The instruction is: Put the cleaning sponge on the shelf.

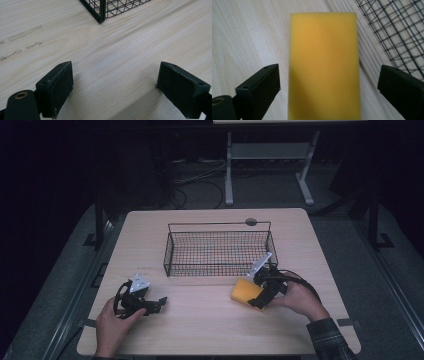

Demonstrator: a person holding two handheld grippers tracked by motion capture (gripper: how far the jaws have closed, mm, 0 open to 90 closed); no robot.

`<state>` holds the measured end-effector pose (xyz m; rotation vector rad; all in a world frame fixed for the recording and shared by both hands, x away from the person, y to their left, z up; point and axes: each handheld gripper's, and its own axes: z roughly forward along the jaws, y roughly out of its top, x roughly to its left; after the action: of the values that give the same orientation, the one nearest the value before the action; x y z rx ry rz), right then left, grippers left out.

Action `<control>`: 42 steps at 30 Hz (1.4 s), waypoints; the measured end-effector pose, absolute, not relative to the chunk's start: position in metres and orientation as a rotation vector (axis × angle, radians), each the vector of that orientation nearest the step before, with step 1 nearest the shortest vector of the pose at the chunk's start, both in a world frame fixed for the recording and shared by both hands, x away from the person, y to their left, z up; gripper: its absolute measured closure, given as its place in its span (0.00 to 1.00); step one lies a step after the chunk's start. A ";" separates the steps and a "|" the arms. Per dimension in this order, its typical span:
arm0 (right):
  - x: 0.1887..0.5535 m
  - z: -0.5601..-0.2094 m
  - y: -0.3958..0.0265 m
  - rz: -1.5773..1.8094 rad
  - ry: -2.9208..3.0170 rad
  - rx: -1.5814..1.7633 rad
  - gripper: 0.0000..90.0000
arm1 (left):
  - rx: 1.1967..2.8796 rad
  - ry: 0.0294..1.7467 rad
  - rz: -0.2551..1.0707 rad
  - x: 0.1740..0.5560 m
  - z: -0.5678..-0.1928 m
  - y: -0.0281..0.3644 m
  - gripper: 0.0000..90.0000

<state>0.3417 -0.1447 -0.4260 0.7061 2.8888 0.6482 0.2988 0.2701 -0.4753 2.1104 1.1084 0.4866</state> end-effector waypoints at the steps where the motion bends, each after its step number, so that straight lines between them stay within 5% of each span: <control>1: 0.343 -0.427 -0.143 0.641 2.889 0.701 0.04 | 2.111 1.108 0.487 0.299 -0.475 0.270 0.14; 20: 0.348 -0.445 -0.134 0.588 2.932 0.698 0.07 | 2.111 1.108 0.487 0.299 -0.475 0.270 0.14; 42: 0.347 -0.448 -0.133 0.552 2.937 0.695 0.24 | 2.110 1.108 0.486 0.299 -0.475 0.270 0.14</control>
<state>0.3469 -0.1329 -0.4483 0.6954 2.9368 0.5520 0.2988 0.2701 -0.4753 2.1103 1.1084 0.4865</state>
